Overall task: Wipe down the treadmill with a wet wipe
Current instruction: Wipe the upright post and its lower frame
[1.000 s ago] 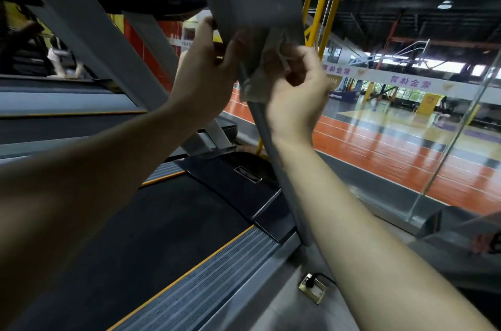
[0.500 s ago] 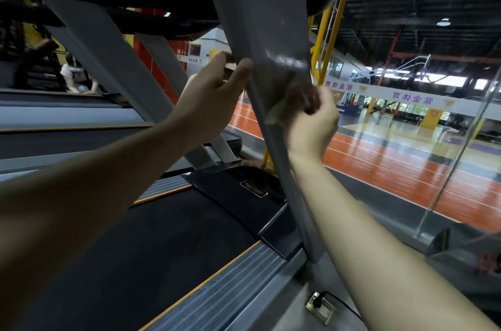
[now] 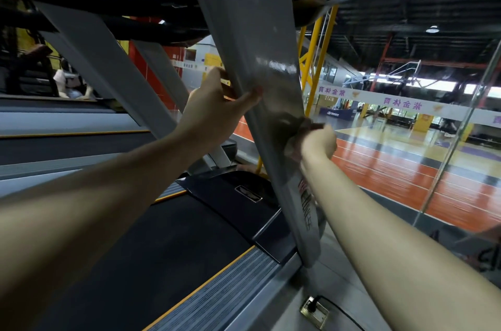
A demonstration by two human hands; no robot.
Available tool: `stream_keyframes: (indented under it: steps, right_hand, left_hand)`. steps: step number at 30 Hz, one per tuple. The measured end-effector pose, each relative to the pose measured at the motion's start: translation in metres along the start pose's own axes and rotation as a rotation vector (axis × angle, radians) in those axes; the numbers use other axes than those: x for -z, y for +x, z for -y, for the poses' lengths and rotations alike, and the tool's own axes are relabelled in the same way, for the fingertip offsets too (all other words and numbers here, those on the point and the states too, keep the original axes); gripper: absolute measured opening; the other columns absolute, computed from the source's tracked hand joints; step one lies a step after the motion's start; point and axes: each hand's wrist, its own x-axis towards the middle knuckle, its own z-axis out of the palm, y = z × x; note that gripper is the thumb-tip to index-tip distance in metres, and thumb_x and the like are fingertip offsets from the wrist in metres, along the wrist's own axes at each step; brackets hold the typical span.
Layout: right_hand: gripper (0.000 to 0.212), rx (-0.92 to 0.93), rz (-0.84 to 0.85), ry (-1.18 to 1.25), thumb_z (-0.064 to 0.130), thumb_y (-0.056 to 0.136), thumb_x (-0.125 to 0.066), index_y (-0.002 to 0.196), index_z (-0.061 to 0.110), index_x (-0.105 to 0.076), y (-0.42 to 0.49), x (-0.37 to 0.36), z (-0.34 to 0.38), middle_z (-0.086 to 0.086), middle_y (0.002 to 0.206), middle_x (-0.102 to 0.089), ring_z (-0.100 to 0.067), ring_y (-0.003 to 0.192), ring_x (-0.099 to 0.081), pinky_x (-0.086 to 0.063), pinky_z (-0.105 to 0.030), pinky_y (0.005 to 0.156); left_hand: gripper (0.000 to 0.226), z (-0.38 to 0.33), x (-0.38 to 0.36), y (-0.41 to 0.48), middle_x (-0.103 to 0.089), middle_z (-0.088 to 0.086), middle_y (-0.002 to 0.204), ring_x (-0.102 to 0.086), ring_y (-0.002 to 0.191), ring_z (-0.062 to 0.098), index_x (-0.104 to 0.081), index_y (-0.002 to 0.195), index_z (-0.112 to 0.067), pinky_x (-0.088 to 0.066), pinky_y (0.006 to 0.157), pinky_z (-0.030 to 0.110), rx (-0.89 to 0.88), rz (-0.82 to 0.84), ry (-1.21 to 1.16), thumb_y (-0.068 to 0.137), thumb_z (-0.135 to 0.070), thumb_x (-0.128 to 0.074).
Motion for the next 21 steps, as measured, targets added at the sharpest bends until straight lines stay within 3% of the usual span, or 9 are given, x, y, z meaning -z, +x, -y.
stream_keyframes:
  steps: [1,4,6,8,11,13,15,19,21]
  right_hand:
    - [0.031,0.07,0.035,-0.037,0.026,0.11,-0.043,0.094,0.018,-0.068,-0.003,-0.005,0.013,-0.003,0.1,-0.068,-0.025,0.1,-0.067,-0.054,-0.032,0.085]
    - [0.017,0.57,0.168,-0.13,0.017,0.106,-0.062,0.119,0.021,-0.073,-0.015,-0.019,0.052,0.005,0.112,-0.071,-0.011,0.101,-0.064,-0.046,-0.007,0.067]
    - [0.013,0.76,0.267,-0.081,0.017,0.101,-0.071,0.112,0.023,-0.074,-0.015,-0.02,0.06,0.005,0.112,-0.075,-0.011,0.104,-0.069,-0.05,-0.005,0.076]
    - [0.014,0.742,0.262,-0.116,0.013,0.101,-0.071,0.111,0.021,-0.075,0.007,-0.014,0.039,0.003,0.111,-0.077,-0.014,0.107,-0.07,-0.056,-0.018,0.084]
    - [0.012,0.377,0.14,-0.345,0.014,0.102,-0.063,0.1,0.021,-0.072,0.048,0.003,-0.011,-0.002,0.104,-0.075,-0.027,0.107,-0.071,-0.05,-0.028,0.082]
    - [0.012,0.234,0.184,-0.397,0.015,0.1,-0.064,0.097,0.022,-0.073,0.063,0.01,-0.032,-0.011,0.106,-0.075,-0.036,0.108,-0.072,-0.057,-0.035,0.089]
    - [0.016,0.305,0.163,-0.417,0.014,0.101,-0.062,0.105,0.024,-0.074,0.061,0.008,-0.028,-0.005,0.106,-0.075,-0.03,0.104,-0.071,-0.056,-0.034,0.085]
    - [0.019,0.663,0.243,-0.256,0.015,0.1,-0.067,0.11,0.029,-0.075,0.046,0.006,-0.012,0.01,0.107,-0.077,-0.012,0.103,-0.071,-0.057,-0.026,0.083]
    - [0.014,0.635,0.148,-0.254,0.019,0.104,-0.064,0.105,0.027,-0.075,0.055,0.013,-0.034,0.006,0.103,-0.078,-0.013,0.104,-0.072,-0.056,-0.024,0.083]
  left_hand:
    - [0.041,0.001,-0.004,0.001,-0.07,-0.012,0.108,-0.07,0.097,0.005,-0.052,0.121,-0.028,-0.061,0.093,0.038,0.014,-0.003,-0.018,0.094,-0.049,-0.075]
    - [0.033,0.004,-0.02,0.004,-0.072,-0.016,0.101,-0.071,0.094,0.002,-0.058,0.099,-0.037,-0.059,0.087,0.03,0.039,-0.003,-0.074,0.085,-0.041,-0.087]
    - [0.033,0.009,-0.031,0.006,-0.073,-0.019,0.096,-0.069,0.083,-0.009,-0.06,0.09,-0.039,-0.057,0.078,0.021,0.069,-0.009,-0.089,0.08,-0.041,-0.091]
    - [0.032,0.014,-0.041,0.008,-0.072,-0.021,0.091,-0.066,0.074,-0.013,-0.064,0.089,-0.036,-0.052,0.065,0.011,0.112,-0.009,-0.099,0.077,-0.046,-0.093]
    - [0.043,0.027,-0.053,0.012,-0.074,-0.017,0.095,-0.068,0.083,-0.003,-0.074,0.108,-0.027,-0.053,0.067,0.017,0.175,0.003,-0.074,0.077,-0.054,-0.09]
    - [0.047,0.033,-0.06,0.014,-0.073,-0.018,0.097,-0.065,0.085,-0.006,-0.076,0.114,-0.023,-0.054,0.07,0.016,0.188,0.017,-0.075,0.08,-0.053,-0.089]
    - [0.045,0.038,-0.068,0.017,-0.072,-0.018,0.096,-0.064,0.083,-0.011,-0.076,0.117,-0.02,-0.054,0.068,0.012,0.179,0.02,-0.125,0.083,-0.046,-0.089]
    - [0.023,0.047,-0.077,0.016,-0.061,-0.022,0.083,-0.053,0.061,-0.028,-0.068,0.106,-0.023,-0.04,0.055,0.001,0.124,0.005,-0.154,0.091,-0.031,-0.084]
    - [0.018,0.051,-0.08,0.015,-0.064,-0.025,0.075,-0.054,0.062,-0.028,-0.07,0.095,-0.028,-0.04,0.055,0.002,0.102,-0.036,-0.114,0.09,-0.039,-0.084]
